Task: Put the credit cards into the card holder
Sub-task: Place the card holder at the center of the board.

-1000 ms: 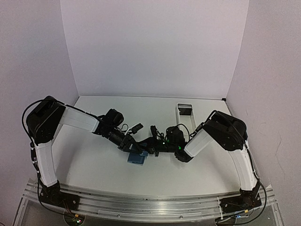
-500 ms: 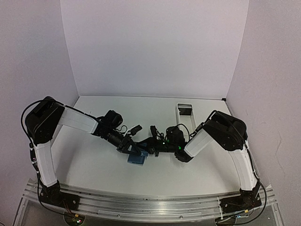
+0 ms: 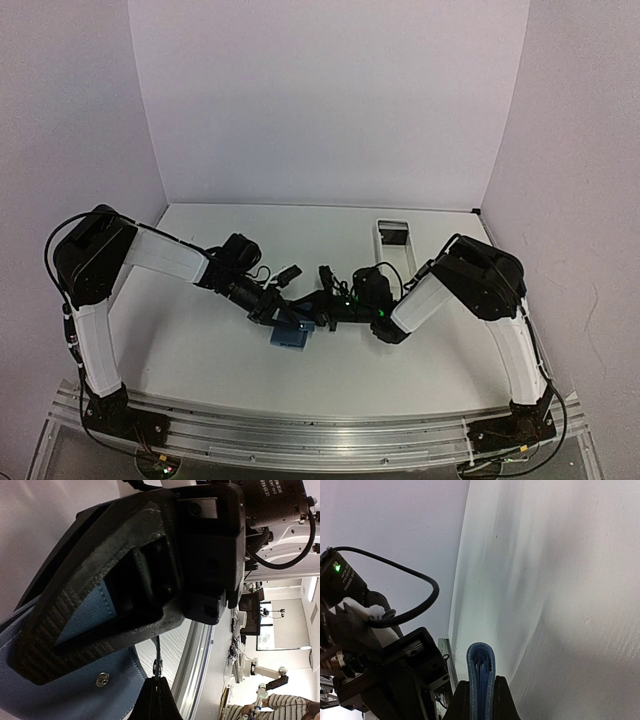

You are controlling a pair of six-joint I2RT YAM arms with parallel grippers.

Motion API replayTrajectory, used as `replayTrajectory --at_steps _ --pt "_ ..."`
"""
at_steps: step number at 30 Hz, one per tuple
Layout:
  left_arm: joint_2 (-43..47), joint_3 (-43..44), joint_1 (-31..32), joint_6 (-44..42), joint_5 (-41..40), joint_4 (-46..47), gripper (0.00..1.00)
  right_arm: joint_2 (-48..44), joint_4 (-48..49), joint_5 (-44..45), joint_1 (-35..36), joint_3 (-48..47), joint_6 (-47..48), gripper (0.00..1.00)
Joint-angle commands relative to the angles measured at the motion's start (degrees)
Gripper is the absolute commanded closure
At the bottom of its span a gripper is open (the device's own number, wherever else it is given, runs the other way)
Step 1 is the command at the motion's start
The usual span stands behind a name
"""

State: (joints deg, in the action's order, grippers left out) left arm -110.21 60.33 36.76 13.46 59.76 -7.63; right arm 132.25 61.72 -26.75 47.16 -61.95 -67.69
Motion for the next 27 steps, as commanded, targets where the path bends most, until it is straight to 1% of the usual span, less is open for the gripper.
replayTrajectory --at_steps 1,5,8,12,16,18,20,22,24,25,27 --pt "0.95 2.94 -1.55 -1.54 -5.22 -4.52 1.0 -0.23 2.15 -0.69 -0.21 -0.78 0.27 1.0" --pt "1.13 4.95 -2.57 -4.85 -6.68 -9.36 1.0 0.01 1.72 -1.0 -0.3 -0.69 0.72 1.0" --pt "1.0 5.83 -3.0 -6.07 -7.51 -11.28 1.0 0.22 0.66 -1.11 -0.26 -0.82 1.4 1.0" --pt "-0.11 4.69 -3.03 -5.56 -7.38 -10.83 1.0 0.96 -0.46 -1.42 -0.25 -1.58 1.96 1.0" --pt "-1.85 4.7 -3.01 -4.19 -6.68 -7.86 1.0 1.59 -3.75 -1.66 0.01 -2.81 3.66 0.99" --pt "-3.04 5.34 -3.11 -4.27 -6.83 -7.59 1.0 1.85 -5.86 -2.08 0.21 -3.69 4.82 0.92" --pt "-3.6 5.26 -3.02 -4.58 -6.8 -7.16 1.0 1.51 -8.1 -1.55 0.44 -3.96 5.83 0.8" --pt "-3.98 4.63 -3.01 -4.59 -6.78 -7.14 1.0 0.44 -10.94 -0.04 0.5 -3.71 7.27 0.71" --pt "-4.21 3.93 -3.01 -4.12 -6.64 -7.22 1.0 -1.21 -16.31 2.16 0.54 -4.25 9.68 0.6" --pt "-4.22 3.5 -3.02 -3.56 -6.61 -6.78 1.0 -1.96 -19.23 3.13 0.53 -4.92 11.69 0.57" --pt "-4.29 3.71 -3.01 -2.43 -6.51 -5.01 1.0 -3.04 -24.3 4.92 0.75 -6.55 14.41 0.55"
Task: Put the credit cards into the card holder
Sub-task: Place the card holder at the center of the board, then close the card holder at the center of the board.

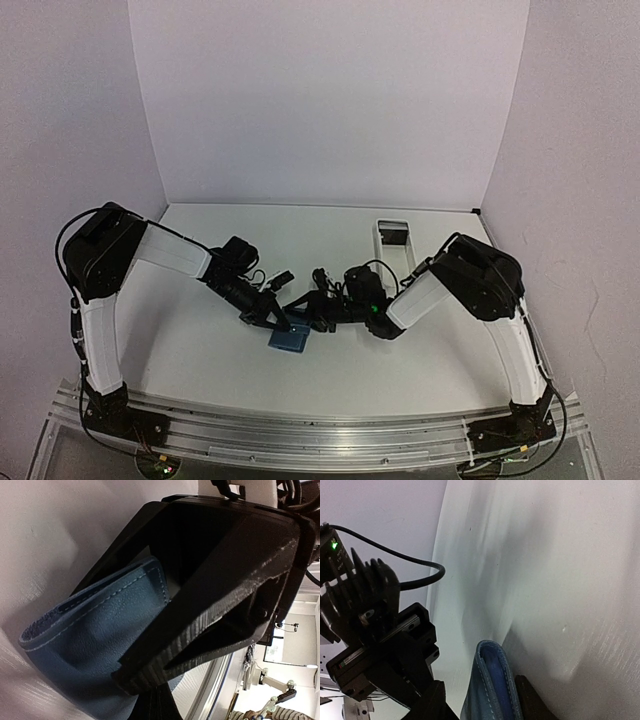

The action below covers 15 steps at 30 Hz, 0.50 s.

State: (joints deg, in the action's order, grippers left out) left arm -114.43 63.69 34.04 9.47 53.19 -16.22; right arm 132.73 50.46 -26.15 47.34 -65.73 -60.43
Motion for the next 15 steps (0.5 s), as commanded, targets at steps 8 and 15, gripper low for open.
replayTrajectory --at_steps 8,15 --pt "-0.38 2.34 -0.37 -0.08 -0.89 2.05 1.0 -10.42 -30.32 14.06 0.9 -4.3 15.29 0.38" --pt "-0.91 4.25 -0.39 0.34 -0.95 3.65 1.0 -13.84 -42.11 20.32 1.2 -7.93 18.94 0.37"
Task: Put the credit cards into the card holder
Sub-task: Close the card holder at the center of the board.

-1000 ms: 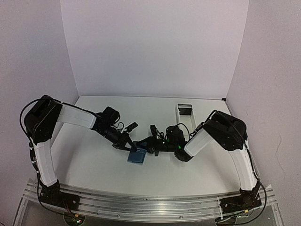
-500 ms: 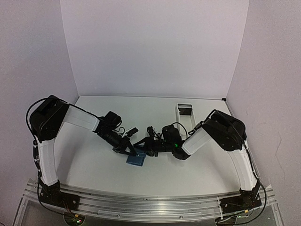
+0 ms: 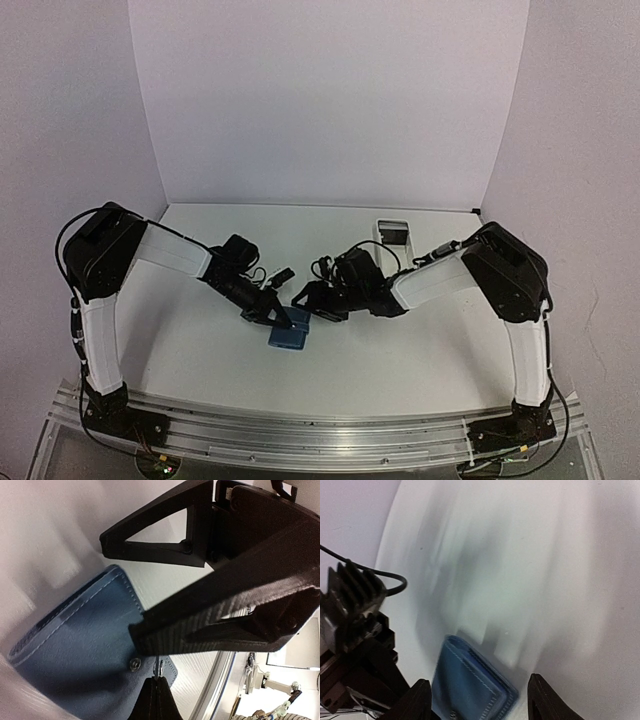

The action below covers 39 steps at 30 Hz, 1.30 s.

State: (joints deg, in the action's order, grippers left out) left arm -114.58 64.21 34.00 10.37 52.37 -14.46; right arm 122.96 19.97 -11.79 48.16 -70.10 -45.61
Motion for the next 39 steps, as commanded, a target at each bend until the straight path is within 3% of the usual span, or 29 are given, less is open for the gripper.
replayTrajectory --at_steps 1,10,15,32,39 --pt "-0.93 4.0 -0.28 -0.59 -0.11 1.98 1.0 -4.44 -13.8 7.03 0.72 -4.11 4.77 0.36" --pt "-1.19 2.52 -0.49 2.67 -1.82 0.27 1.0 -5.29 -19.96 10.69 3.64 -4.57 7.37 0.37" --pt "-0.47 2.07 -1.45 5.12 -3.17 0.99 1.0 -3.82 -19.89 8.59 3.83 -5.19 6.89 0.47" --pt "0.9 -0.24 -1.92 4.94 -1.85 -0.9 1.0 -2.0 -14.28 2.22 4.24 -6.37 7.04 0.4" --pt "1.07 -1.41 -2.68 5.67 -4.22 -0.03 1.0 -0.82 -14.16 2.79 5.1 -5.99 6.23 0.43"
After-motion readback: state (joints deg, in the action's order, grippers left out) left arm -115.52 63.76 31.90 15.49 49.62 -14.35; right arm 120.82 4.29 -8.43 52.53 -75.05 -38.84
